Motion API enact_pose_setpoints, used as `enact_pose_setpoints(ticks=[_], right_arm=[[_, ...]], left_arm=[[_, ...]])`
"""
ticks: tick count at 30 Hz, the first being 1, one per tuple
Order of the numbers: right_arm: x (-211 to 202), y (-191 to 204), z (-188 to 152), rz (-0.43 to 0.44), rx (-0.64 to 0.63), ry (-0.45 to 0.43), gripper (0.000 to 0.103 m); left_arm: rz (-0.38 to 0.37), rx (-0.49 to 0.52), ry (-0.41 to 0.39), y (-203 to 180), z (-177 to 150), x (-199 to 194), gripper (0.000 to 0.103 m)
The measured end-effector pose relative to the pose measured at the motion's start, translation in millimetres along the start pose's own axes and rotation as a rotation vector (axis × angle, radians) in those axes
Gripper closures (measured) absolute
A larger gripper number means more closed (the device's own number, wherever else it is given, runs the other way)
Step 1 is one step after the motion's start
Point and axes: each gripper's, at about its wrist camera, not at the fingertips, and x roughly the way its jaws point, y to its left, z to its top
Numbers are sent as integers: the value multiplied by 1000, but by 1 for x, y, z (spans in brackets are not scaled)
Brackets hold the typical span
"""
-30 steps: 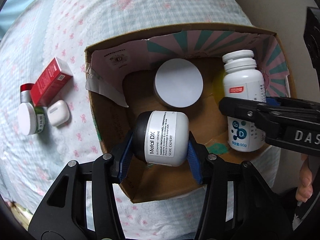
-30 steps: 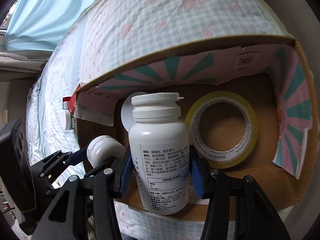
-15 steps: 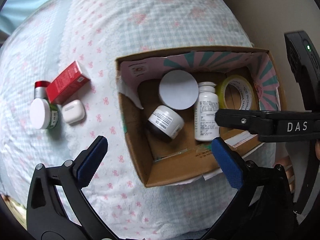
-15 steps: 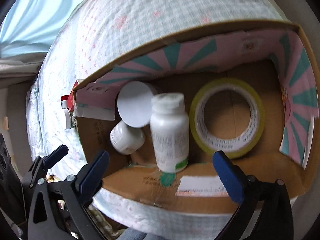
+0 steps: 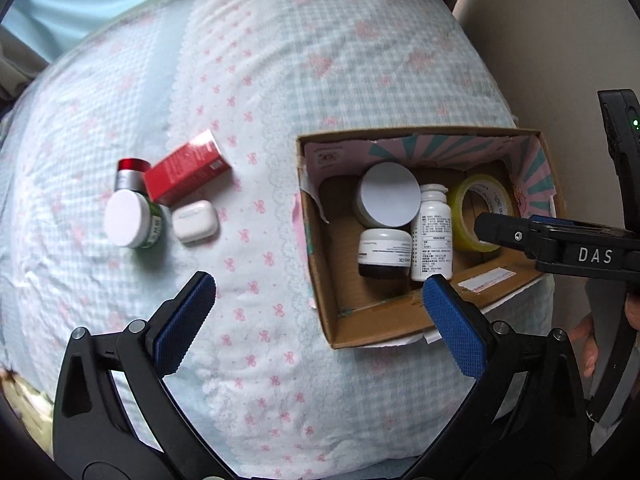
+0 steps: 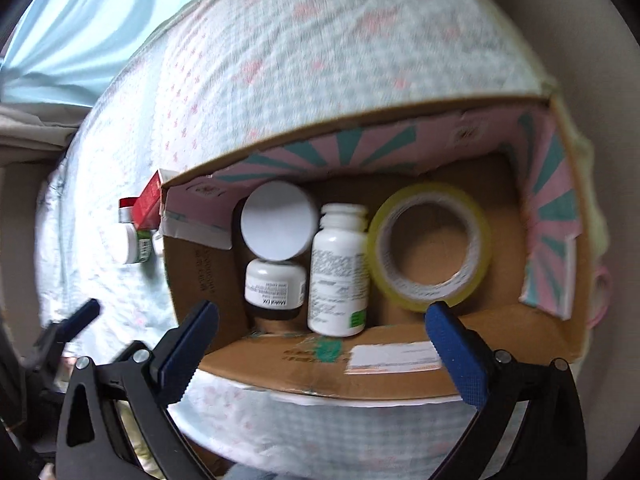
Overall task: Organize rigid objects
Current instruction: 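Withdraw both tools and move left tool toward the PROYA jar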
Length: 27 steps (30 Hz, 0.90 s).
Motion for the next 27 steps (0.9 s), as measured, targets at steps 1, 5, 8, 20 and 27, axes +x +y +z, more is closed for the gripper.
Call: enact_pose_setpoints(ticks=[1,5,8,20,27], right_arm=[[-5,1,0,-6,-6,-18,0],[-22,9,-1,-31,-38,-56,0],[-33,23,-4,-72,-98,-61,0],[-77,112,-42,-123,-247,-183,0],[-98,174,-65,-130,-314,-245,0]], left_arm=[[3,-4,-13,4,-1,-6,0],[35,-23,-72,20,-9,-31,0],[53,-39,-107,34,-15,-49,0],[88,-131,-185,116,-66,-111,0],[80,-149,-210,169,-82,-132,0]])
